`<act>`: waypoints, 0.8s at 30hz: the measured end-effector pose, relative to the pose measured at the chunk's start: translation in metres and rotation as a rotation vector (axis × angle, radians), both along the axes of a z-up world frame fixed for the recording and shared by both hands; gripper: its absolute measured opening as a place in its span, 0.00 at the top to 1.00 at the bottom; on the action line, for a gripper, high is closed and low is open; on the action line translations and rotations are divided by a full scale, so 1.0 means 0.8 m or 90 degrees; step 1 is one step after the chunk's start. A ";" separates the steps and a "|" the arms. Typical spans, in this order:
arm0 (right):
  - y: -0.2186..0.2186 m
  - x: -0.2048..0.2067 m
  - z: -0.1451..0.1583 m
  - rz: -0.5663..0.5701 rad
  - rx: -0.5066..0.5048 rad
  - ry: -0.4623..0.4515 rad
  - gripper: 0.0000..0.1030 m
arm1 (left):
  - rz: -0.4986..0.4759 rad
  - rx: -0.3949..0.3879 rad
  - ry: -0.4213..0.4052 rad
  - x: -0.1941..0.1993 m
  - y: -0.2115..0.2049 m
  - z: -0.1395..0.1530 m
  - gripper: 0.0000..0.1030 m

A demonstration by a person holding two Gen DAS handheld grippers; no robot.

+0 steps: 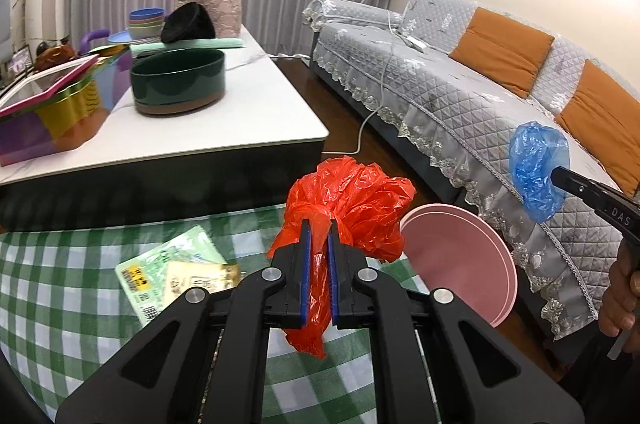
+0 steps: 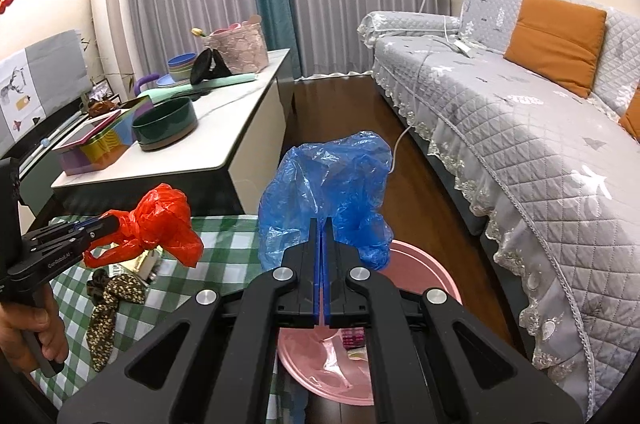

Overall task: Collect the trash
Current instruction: 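Lift both bags and carry them toward the pink bin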

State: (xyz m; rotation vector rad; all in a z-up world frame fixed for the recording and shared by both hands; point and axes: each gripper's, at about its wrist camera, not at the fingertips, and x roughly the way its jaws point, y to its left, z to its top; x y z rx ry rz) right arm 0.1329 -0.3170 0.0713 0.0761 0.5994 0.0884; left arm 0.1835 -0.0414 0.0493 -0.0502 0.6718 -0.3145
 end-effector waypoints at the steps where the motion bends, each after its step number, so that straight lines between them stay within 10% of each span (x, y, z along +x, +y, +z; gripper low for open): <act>1: -0.003 0.000 -0.001 -0.002 0.000 0.001 0.99 | -0.003 0.000 0.000 0.001 -0.004 0.000 0.93; 24: -0.052 0.007 -0.017 -0.045 0.001 0.013 0.99 | -0.072 0.023 0.005 0.003 -0.085 -0.018 0.93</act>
